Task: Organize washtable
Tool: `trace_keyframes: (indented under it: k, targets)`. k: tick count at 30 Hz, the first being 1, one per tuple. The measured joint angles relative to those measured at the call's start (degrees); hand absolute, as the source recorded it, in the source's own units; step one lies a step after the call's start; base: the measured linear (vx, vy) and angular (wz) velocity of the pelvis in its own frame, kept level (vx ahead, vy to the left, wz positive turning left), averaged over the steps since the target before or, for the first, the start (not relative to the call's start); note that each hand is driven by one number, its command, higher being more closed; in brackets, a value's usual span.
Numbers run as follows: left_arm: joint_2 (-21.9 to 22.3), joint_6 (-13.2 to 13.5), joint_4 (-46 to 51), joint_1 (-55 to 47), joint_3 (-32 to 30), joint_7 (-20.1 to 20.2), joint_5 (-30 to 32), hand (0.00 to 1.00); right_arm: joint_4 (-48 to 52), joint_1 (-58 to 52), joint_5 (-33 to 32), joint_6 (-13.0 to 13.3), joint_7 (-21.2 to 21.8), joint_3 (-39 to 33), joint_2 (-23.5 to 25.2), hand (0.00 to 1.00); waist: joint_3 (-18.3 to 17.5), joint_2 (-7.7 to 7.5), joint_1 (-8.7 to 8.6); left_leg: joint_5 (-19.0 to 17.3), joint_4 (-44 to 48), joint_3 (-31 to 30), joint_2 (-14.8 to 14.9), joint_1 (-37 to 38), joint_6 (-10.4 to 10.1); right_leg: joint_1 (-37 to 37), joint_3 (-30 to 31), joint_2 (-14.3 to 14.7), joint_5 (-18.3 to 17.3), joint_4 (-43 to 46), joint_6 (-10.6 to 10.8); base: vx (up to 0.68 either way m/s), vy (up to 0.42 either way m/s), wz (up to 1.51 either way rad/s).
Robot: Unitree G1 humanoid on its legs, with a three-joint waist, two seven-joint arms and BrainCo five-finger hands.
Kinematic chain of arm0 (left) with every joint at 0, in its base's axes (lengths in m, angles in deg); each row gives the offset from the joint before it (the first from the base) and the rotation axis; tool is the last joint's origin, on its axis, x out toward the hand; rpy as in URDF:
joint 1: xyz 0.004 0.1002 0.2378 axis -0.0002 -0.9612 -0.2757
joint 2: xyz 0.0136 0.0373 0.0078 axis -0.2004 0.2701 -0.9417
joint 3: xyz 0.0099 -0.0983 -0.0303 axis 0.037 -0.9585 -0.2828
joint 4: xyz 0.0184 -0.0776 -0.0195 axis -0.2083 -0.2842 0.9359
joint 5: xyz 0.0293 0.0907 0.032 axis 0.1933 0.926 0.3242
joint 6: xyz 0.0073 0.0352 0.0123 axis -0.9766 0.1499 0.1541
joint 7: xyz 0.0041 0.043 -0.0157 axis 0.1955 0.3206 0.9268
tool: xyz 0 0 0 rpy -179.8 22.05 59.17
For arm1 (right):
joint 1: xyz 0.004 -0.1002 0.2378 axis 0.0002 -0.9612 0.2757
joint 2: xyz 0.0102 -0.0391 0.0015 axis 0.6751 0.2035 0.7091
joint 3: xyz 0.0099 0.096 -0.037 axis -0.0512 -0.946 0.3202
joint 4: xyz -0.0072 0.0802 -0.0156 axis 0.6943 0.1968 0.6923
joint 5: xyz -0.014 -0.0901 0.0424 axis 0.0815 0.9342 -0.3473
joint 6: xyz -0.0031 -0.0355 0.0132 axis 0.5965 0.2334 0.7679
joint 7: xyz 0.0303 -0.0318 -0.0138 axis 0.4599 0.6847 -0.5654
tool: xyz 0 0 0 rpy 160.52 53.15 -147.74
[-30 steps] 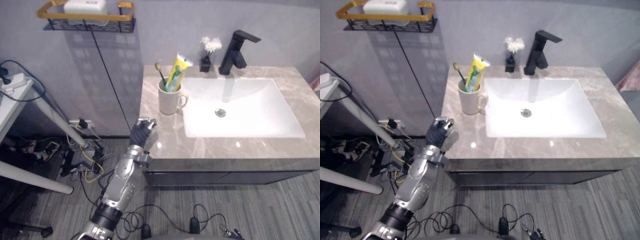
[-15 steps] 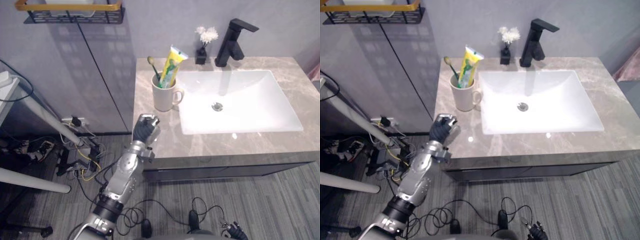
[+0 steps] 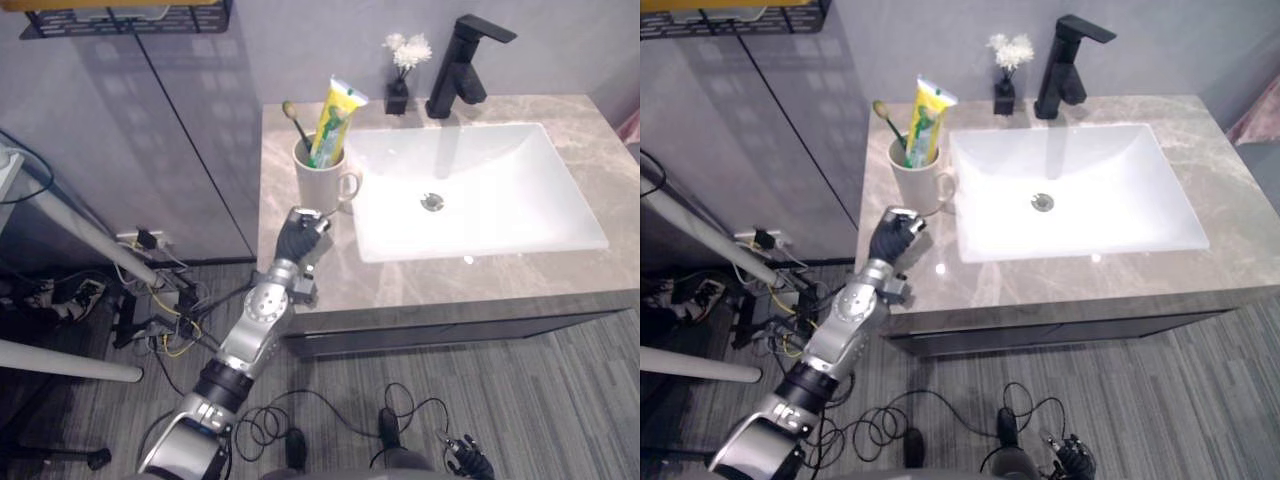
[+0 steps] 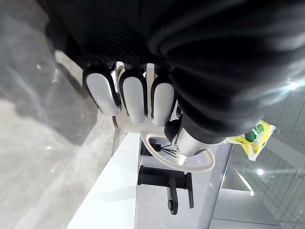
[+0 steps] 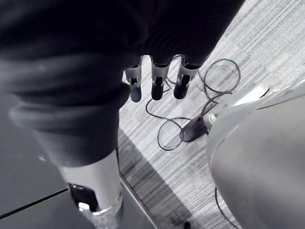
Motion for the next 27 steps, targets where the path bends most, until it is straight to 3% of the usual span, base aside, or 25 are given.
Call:
trace_keyframes:
  k: [27]
  targets:
    - [-0.26, -1.03, -10.19, 12.85, -3.05, -4.13, 4.94, 1.0, 1.77, 0.0, -0.05, -0.05, 0.01, -0.02, -0.06, 0.0, 3.43, 1.09, -0.17, -0.03, 0.02, 0.76, -0.07, -0.7, 0.01, -1.19, 0.74, 0.01, 0.37, -0.03, 0.13, 0.01, -0.003, -0.01]
